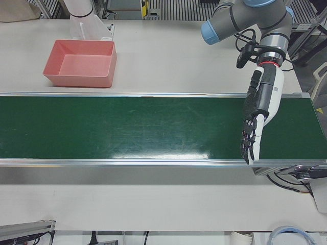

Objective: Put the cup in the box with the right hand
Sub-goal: 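Lift the cup off the belt and carry it over the pink box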

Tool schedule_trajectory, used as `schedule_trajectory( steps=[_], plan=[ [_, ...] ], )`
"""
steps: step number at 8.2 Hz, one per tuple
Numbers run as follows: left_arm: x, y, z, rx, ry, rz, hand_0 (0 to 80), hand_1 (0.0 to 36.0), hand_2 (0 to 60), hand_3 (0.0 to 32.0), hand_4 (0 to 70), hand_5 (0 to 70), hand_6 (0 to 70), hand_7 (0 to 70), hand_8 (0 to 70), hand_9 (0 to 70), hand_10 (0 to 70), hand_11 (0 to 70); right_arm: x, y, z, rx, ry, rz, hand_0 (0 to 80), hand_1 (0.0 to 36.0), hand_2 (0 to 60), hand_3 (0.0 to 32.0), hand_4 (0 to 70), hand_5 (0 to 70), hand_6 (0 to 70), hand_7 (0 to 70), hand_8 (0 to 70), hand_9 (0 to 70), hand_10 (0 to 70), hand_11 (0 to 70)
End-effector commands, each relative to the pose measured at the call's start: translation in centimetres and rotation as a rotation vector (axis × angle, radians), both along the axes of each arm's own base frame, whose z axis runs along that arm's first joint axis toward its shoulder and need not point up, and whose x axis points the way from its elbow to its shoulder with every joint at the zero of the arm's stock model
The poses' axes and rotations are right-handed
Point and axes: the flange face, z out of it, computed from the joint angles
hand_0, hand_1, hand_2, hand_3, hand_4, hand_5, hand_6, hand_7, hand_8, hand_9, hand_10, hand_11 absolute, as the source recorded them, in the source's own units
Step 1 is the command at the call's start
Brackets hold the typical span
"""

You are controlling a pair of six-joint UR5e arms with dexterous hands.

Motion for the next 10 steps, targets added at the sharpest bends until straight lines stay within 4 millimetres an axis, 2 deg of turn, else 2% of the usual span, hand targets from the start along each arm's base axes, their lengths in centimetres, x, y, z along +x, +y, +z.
schedule_trajectory(
  steps=[1, 2, 3, 4, 5, 6, 7, 8, 9, 10],
  plan=[
    [0.0, 0.0, -0.1, 0.002, 0.000, -0.001, 0.0, 0.0, 0.0, 0.0, 0.0, 0.0, 0.0, 0.0, 0.0, 0.0, 0.0, 0.0, 0.8, 5.8, -10.4, 0.102, -0.086, -0.007, 57.0, 36.0, 60.0, 0.0, 70.0, 16.6, 37.0, 70.0, 61.8, 70.0, 43.7, 62.7],
    [0.0, 0.0, 0.0, 0.001, 0.000, 0.000, 0.0, 0.0, 0.0, 0.0, 0.0, 0.0, 0.0, 0.0, 0.0, 0.0, 0.0, 0.0, -2.8, 9.0, -13.0, 0.127, -0.125, -0.103, 58.8, 36.0, 60.0, 0.0, 70.0, 16.7, 37.1, 70.0, 61.6, 70.0, 44.1, 63.3],
    [0.0, 0.0, 0.0, 0.001, 0.000, 0.000, 0.0, 0.0, 0.0, 0.0, 0.0, 0.0, 0.0, 0.0, 0.0, 0.0, 0.0, 0.0, -7.2, 12.9, -15.1, 0.129, -0.195, -0.172, 56.9, 36.0, 60.0, 0.0, 70.0, 16.4, 36.3, 70.0, 59.9, 70.0, 43.4, 62.2],
    [0.0, 0.0, 0.0, 0.001, 0.000, 0.000, 0.0, 0.0, 0.0, 0.0, 0.0, 0.0, 0.0, 0.0, 0.0, 0.0, 0.0, 0.0, -12.3, 16.2, -15.8, 0.112, -0.234, -0.277, 57.3, 34.5, 60.0, 0.0, 70.0, 15.9, 35.1, 70.0, 57.7, 70.0, 42.1, 60.4],
    [0.0, 0.0, 0.0, 0.001, 0.000, 0.000, 0.0, 0.0, 0.0, 0.0, 0.0, 0.0, 0.0, 0.0, 0.0, 0.0, 0.0, 0.0, -15.0, 18.1, -16.6, 0.123, -0.224, -0.320, 58.2, 31.8, 60.0, 0.0, 66.3, 15.6, 34.2, 70.0, 56.3, 70.0, 41.3, 59.3],
    [0.0, 0.0, 0.0, 0.001, 0.000, 0.000, 0.0, 0.0, 0.0, 0.0, 0.0, 0.0, 0.0, 0.0, 0.0, 0.0, 0.0, 0.0, -17.3, 19.9, -17.7, 0.149, -0.214, -0.369, 55.8, 32.5, 60.0, 0.0, 56.8, 15.1, 33.8, 70.0, 55.4, 70.0, 40.9, 58.5],
    [0.0, 0.0, 0.0, 0.001, 0.000, 0.000, 0.0, 0.0, 0.0, 0.0, 0.0, 0.0, 0.0, 0.0, 0.0, 0.0, 0.0, 0.0, -20.1, 22.3, -18.6, 0.166, -0.207, -0.435, 59.7, 24.1, 36.4, 0.0, 56.4, 14.1, 31.3, 70.0, 52.1, 70.0, 38.0, 54.7],
    [0.1, 0.0, 0.0, 0.001, 0.000, 0.002, 0.0, 0.0, 0.0, 0.0, 0.0, 0.0, 0.0, 0.0, 0.0, 0.0, 0.0, 0.0, -21.7, 24.0, -18.7, 0.178, -0.186, -0.476, 55.8, 20.7, 21.1, 0.0, 36.9, 10.4, 20.2, 70.0, 33.1, 54.4, 24.1, 36.3],
    [0.0, 0.0, -0.1, 0.001, 0.000, 0.000, 0.0, 0.0, 0.0, 0.0, 0.0, 0.0, 0.0, 0.0, 0.0, 0.0, 0.0, 0.0, -22.6, 25.0, -18.8, 0.184, -0.178, -0.502, 51.8, 22.9, 25.6, 0.0, 13.2, 6.4, 4.8, 10.2, 1.3, 3.7, 6.0, 10.9],
    [0.0, 0.0, 0.0, 0.001, 0.000, 0.000, 0.0, 0.0, 0.0, 0.0, 0.0, 0.0, 0.0, 0.0, 0.0, 0.0, 0.0, 0.0, -23.8, 26.0, -18.9, 0.184, -0.178, -0.529, 52.8, 18.2, 11.2, 0.0, 17.3, 5.6, 2.9, 3.5, 0.0, 0.0, 2.5, 5.9]
  ],
)
